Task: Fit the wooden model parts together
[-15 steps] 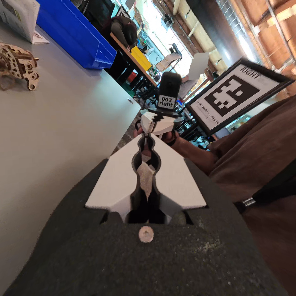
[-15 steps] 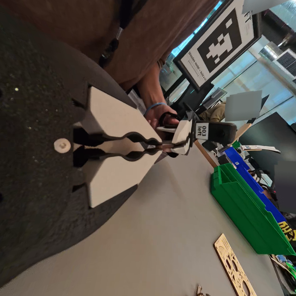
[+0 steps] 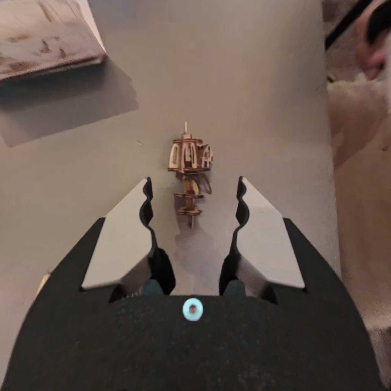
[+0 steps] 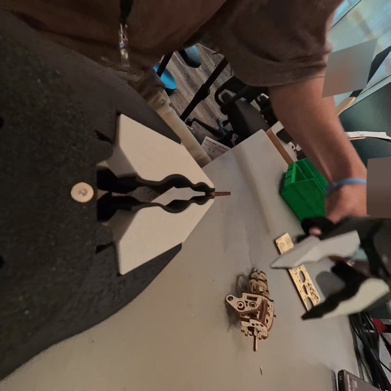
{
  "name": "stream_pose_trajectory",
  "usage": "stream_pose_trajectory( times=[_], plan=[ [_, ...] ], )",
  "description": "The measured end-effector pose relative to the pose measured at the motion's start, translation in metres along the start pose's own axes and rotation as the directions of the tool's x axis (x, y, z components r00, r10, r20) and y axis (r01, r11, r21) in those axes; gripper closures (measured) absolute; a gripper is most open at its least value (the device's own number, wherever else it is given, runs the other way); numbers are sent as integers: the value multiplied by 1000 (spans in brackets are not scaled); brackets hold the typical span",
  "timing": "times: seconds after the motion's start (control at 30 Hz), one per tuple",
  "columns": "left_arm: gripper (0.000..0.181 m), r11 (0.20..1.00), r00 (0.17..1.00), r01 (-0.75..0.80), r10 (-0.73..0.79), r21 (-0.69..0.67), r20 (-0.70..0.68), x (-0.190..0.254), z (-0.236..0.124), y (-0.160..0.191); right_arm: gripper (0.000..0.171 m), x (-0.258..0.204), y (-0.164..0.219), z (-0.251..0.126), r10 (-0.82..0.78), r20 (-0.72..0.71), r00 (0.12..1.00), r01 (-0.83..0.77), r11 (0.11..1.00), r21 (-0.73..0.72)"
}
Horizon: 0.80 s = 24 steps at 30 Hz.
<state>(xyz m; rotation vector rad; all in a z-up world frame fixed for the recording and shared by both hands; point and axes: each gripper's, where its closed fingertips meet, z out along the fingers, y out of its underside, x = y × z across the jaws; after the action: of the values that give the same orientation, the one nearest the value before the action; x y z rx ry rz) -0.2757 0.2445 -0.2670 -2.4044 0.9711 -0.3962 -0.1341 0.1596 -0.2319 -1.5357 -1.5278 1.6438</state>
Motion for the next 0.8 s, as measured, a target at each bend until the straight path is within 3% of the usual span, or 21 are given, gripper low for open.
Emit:
stream_pose_trajectory(
  times=[0.13, 0.23, 0.33, 0.4, 0.47, 0.53, 0.63, 0.73, 0.8],
  plan=[
    [102, 974, 965, 25, -83, -225, -250, -6, 34, -2, 169, -4, 5, -1, -15, -5, 1000, 15, 1000, -14],
    [105, 939, 960, -19, -79, -344, -269, -12, 52, 2, 169, -6, 5, -1, -44, -10, 999, 44, 999, -27],
    [126, 902, 934, -47, -113, -429, -339, -1, 56, 7, 169, -2, 2, -6, -63, -31, 998, 63, 998, -22],
    [140, 890, 936, -15, -147, -455, -320, -2, 55, 7, 169, 3, -1, -10, -69, -50, 996, 68, 998, -12],
    [141, 884, 939, 72, -216, -462, -267, -9, 53, 7, 169, 10, -4, -14, -91, -85, 992, 91, 996, -3],
    [141, 882, 900, 213, -344, -420, -266, -8, 45, 1, 169, 23, -7, -18, -127, -150, 980, 128, 992, -7],
    [141, 833, 765, 506, -554, -226, -328, -8, 25, -24, 169, 47, -17, -23, -132, -264, 955, 131, 991, -22],
    [142, 692, 615, 721, -620, 31, -487, -5, -7, -52, 169, 59, -41, -26, -111, -313, 943, 126, 992, 29],
    [142, 578, 564, 794, -586, 187, -583, 0, -28, -62, 169, 63, -57, -27, -91, -314, 945, 118, 991, 68]
  ],
)
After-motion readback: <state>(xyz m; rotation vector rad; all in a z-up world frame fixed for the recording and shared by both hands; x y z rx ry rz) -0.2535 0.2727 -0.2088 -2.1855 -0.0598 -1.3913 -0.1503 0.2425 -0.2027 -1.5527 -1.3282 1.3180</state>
